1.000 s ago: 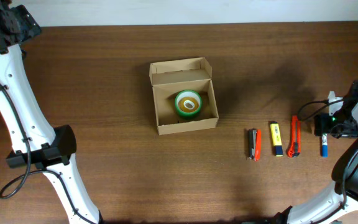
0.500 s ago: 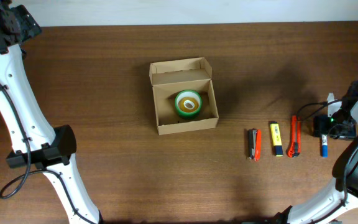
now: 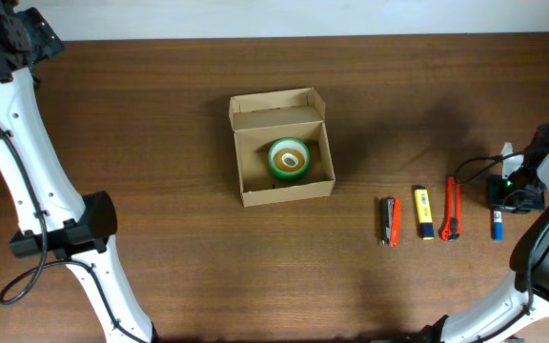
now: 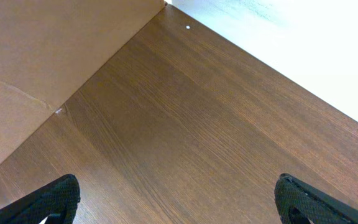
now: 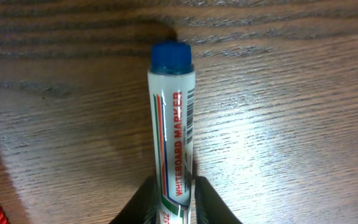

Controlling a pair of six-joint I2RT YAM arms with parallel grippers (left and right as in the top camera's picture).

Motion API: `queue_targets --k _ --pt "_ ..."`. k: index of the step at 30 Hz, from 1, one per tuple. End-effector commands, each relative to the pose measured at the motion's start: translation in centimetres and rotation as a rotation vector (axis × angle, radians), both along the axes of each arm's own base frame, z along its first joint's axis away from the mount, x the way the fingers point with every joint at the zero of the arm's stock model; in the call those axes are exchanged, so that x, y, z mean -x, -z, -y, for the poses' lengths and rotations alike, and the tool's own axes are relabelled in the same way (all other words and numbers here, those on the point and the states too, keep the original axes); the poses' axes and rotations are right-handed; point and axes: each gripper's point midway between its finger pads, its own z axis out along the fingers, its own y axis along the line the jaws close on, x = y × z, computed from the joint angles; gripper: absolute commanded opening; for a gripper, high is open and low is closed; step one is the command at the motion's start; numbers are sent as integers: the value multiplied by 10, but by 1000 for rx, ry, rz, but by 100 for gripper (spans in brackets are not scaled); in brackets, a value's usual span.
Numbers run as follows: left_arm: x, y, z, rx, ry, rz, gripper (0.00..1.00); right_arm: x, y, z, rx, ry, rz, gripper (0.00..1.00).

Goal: Pack container
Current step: 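Lift the whiteboard marker with the right gripper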

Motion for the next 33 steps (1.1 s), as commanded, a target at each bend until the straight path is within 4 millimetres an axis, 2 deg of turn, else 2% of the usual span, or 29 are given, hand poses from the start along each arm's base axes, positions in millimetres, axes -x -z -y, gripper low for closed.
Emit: queue_targets --k 1,3,6,11,19,21,25,27,30,33 --pt "8 -14 -3 -25 -3 20 100 -5 2 -2 -14 2 5 17" --pt "8 -14 -3 -25 -3 20 100 -5 2 -2 -14 2 5 15" --pt "8 -14 -3 -25 -3 20 100 -5 2 -2 -16 2 6 21" --pt "8 -14 -3 -25 -3 20 100 -10 3 -10 -61 21 38 4" --pt "8 -14 -3 -25 -3 20 100 -14 0 -18 -110 42 59 4" --pt "8 -14 -3 -25 -3 20 100 -23 -7 -23 -151 56 95 4" --pt "8 -14 -3 -25 -3 20 100 -46 -39 -25 -195 64 151 4" --pt "8 -14 -3 -25 -3 20 100 -57 -64 -24 -186 64 168 4" --pt "8 -14 -3 -25 -3 20 100 -80 -112 -23 -165 100 227 4" --pt "8 -14 -3 -25 -3 20 100 -103 -167 -38 -137 43 296 4"
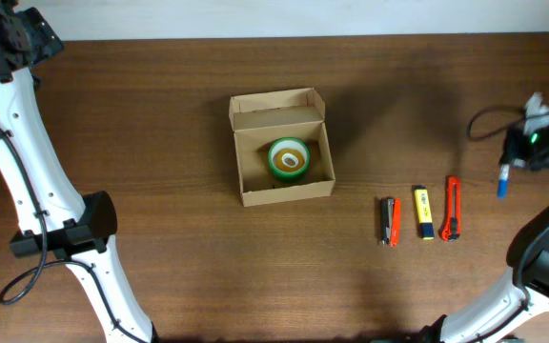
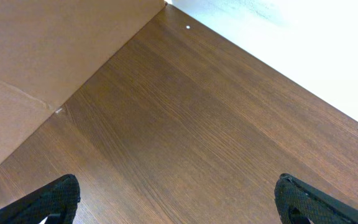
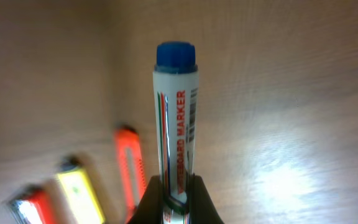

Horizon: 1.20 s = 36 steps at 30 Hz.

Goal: Pack container
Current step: 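Lift the whiteboard marker with the right gripper, then carry the marker over the box and lower it inside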

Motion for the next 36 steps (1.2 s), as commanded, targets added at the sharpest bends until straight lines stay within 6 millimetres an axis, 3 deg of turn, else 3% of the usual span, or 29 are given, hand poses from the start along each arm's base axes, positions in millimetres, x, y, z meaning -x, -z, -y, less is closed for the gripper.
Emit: queue_targets --k 1,4,7,10,12,15,17,21,25,29,36 --pt "8 -14 -3 -25 -3 20 100 -38 -65 -24 31 -45 141 4" --pt "8 -14 -3 -25 -3 20 100 -63 -126 -62 83 -158 267 4" --pt "8 -14 -3 -25 -3 20 100 -84 -180 -121 150 -375 410 4" --pt "8 -14 -3 -25 -3 20 100 -93 -212 -189 223 -626 509 4" --pt "8 -14 -3 -25 -3 20 100 -91 -215 -240 276 -829 525 3" --pt "8 -14 -3 -25 -3 20 100 -81 -201 -305 321 -1127 507 4" --pt "8 -14 -3 -25 -3 20 100 -72 -181 -346 344 -1329 461 4" --pt "8 -14 -3 -25 -3 20 100 -57 -135 -389 327 -1546 337 3" --pt "8 -14 -3 -25 -3 20 100 -45 -77 -413 257 -1647 168 4" --pt "8 -14 -3 -25 -3 20 100 -38 -33 -434 171 -1700 75 4" --pt "8 -14 -3 -25 -3 20 100 -26 13 -446 87 -1730 -29 4"
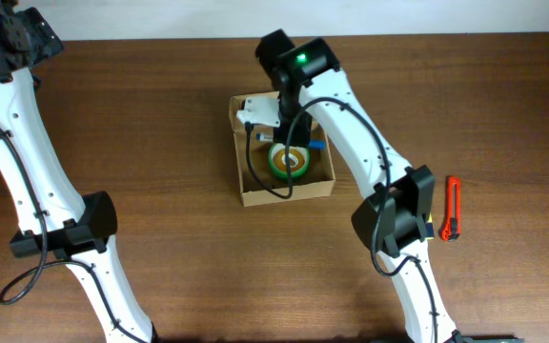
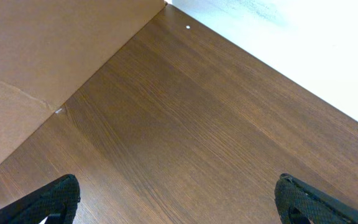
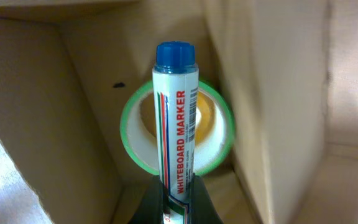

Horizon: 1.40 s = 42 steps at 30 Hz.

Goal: Pack container
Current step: 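Carry the marker over the box and lower it inside, then release the marker and move the right gripper to the red box cutter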

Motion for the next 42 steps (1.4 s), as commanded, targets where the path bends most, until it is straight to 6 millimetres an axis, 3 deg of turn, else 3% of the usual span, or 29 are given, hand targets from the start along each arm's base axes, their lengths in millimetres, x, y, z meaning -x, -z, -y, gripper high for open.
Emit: queue_targets --k 1,7,14,15,17,19,21,23,27,32,34,36,38,40,42 --pt "8 -14 -3 -25 -3 21 100 13 11 -9 -34 -25 -65 4" --pt "8 -14 -3 -25 -3 21 100 39 43 -6 20 -37 -174 4" --pt "8 -14 -3 -25 -3 20 100 64 65 -22 60 -99 -211 5" --pt "8 -14 -3 -25 -3 21 100 64 66 -24 60 -102 -208 17" --pt "8 -14 -3 -25 -3 21 100 59 66 -28 51 -53 -188 60" --pt "8 -14 -3 -25 -3 21 100 53 63 -28 36 -18 -167 62" --pt "8 -14 -3 -25 -3 21 100 46 52 -25 16 -4 -137 57" --pt "8 -14 -3 -25 -3 21 100 36 36 -21 -7 36 -93 59" --pt "8 -14 -3 -25 -3 20 100 -2 -12 1 -43 220 85 65" --pt "8 -14 -3 -25 -3 21 100 -38 -98 43 -199 481 300 61" --pt "8 -14 -3 -25 -3 21 100 -49 -137 63 -280 594 391 52" --pt "8 -14 -3 -25 -3 20 100 -55 -185 97 -385 770 482 50" --pt "8 -14 -3 -25 -3 21 100 -52 -223 142 -434 915 569 56" --pt "8 -14 -3 -25 -3 21 100 -39 -249 191 -458 1039 634 58" --pt "8 -14 -3 -25 -3 21 100 -24 -258 235 -453 1131 688 61"
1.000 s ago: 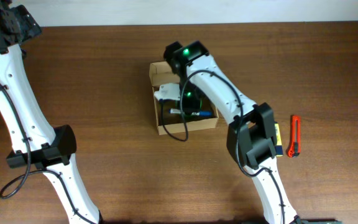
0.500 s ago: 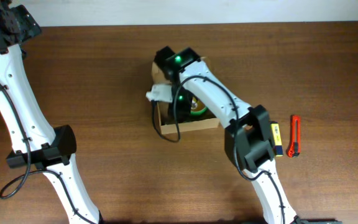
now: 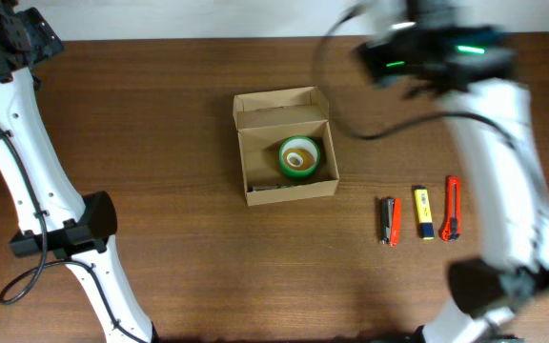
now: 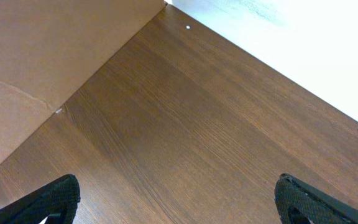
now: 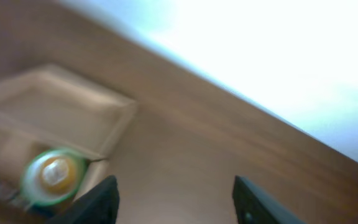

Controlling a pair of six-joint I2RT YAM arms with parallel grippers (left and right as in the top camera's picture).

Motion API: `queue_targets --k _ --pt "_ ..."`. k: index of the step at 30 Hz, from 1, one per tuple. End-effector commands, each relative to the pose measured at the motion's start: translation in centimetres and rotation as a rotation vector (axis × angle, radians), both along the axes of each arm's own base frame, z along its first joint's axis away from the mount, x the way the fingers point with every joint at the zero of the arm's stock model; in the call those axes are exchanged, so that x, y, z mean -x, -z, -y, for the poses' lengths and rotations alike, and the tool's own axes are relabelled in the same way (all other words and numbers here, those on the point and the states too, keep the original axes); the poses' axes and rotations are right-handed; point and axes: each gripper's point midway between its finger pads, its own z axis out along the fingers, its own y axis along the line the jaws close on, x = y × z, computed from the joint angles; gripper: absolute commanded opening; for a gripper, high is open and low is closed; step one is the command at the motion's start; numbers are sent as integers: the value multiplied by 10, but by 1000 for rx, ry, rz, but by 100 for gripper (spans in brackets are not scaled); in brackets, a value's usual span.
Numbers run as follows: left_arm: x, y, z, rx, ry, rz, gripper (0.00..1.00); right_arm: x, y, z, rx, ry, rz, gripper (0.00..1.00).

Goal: Pack container
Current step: 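Release the marker and move the right gripper to the red box cutter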

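The open cardboard box (image 3: 252, 152) stands mid-table with a green tape roll (image 3: 299, 156) inside it. A slim pale thing (image 3: 274, 188) lies along the box's near wall, which looks like the blue-capped whiteboard marker. My right arm (image 3: 437, 52) is a blur above the table's far right. The right gripper (image 5: 173, 193) is open and empty, and its view shows the box (image 5: 73, 118) and the tape roll (image 5: 53, 176) at the lower left. Far off at the left, my left gripper (image 4: 176, 205) is open over bare wood.
Right of the box lie a black-and-red tool (image 3: 389, 221), a yellow cutter (image 3: 423, 211) and a red cutter (image 3: 453, 208) in a row. A brown cardboard sheet (image 4: 36, 68) fills the left wrist view's upper left. A white wall borders the table's far edge.
My right gripper held the marker over the tape roll in the box. Now it is open, empty and away to the box's far right. The left arm has not moved.
My right gripper was shut on the marker lying at the table's right end, beside the cutters. Then it held the marker in the air, then over the box. Now the gripper is open and away, without the marker.
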Motion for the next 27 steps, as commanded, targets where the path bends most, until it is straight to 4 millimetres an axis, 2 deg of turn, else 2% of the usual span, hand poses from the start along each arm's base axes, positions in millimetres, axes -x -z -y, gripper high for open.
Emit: queue_targets --k 1,2,4,7,9,12,13,15,18,23,27 --pt "8 -14 -3 -25 -3 21 100 33 -13 74 -66 245 33 61" --pt "8 -14 -3 -25 -3 21 100 44 -7 95 -70 301 35 63" --pt "8 -14 -3 -25 -3 21 100 71 13 131 -67 398 39 74" --pt "8 -14 -3 -25 -3 21 100 114 60 171 -60 524 0 85" --pt "8 -14 -3 -25 -3 21 100 140 101 183 -87 579 -88 87" --pt "8 -14 -3 -25 -3 21 100 167 165 189 -174 678 -248 86" --pt "8 -14 -3 -25 -3 21 100 174 185 190 -189 701 -304 83" --pt "8 -14 -3 -25 -3 21 100 178 217 190 -223 743 -391 79" --pt "8 -14 -3 -25 -3 21 100 170 253 188 -248 743 -504 76" --pt "8 -14 -3 -25 -3 21 100 155 288 180 -319 709 -634 75" --pt "8 -14 -3 -25 -3 21 100 150 314 173 -341 687 -744 70"
